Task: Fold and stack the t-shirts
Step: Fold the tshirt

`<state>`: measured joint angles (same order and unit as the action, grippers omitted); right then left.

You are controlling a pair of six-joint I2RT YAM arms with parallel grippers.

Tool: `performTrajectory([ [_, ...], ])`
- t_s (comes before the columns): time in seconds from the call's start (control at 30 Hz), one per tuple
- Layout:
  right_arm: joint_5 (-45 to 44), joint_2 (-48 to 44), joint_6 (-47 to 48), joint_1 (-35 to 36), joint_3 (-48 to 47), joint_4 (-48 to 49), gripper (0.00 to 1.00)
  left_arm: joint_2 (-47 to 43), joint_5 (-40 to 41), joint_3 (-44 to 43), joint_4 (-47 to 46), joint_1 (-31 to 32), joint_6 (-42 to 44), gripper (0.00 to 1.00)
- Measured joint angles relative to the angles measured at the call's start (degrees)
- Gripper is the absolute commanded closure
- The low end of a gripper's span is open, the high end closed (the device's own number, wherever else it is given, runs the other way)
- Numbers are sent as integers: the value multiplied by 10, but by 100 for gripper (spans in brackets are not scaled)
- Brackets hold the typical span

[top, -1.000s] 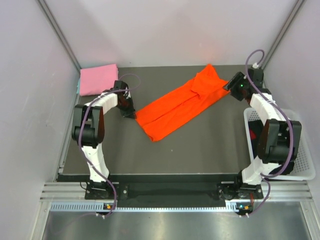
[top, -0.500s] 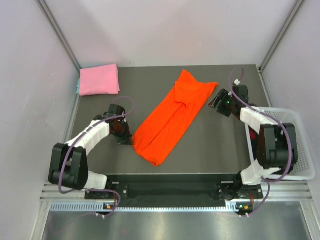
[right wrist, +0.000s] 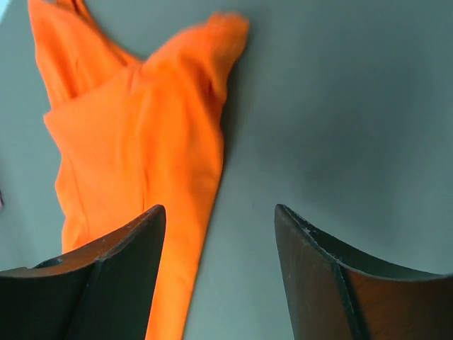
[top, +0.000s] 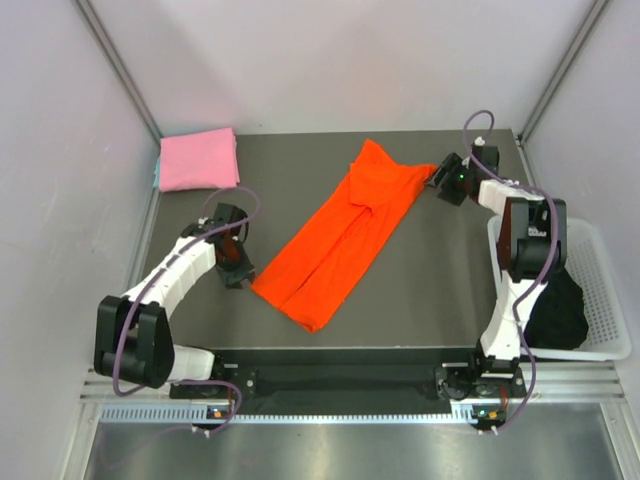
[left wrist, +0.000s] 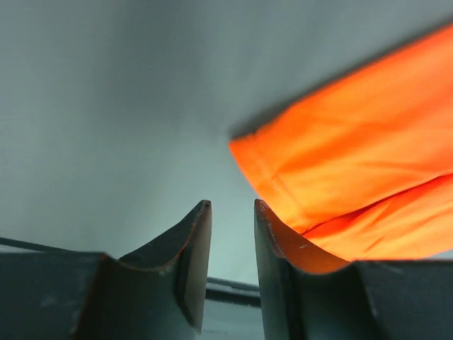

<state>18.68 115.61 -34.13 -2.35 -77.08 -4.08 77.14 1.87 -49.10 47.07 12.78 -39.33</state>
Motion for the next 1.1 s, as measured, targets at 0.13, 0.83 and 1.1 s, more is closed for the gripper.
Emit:
performTrajectory([
  [0.13,7,50,-17,-7,-54,6,38,0,46,-64,19,0,1,64],
  [0.83,15,221,-149,-8,-208,130,92,122,-17,-165,-24,0,46,51],
  [1.1,37,356,-129,-17,-447,64,66,205,-114,-233,-46,0,107,49],
])
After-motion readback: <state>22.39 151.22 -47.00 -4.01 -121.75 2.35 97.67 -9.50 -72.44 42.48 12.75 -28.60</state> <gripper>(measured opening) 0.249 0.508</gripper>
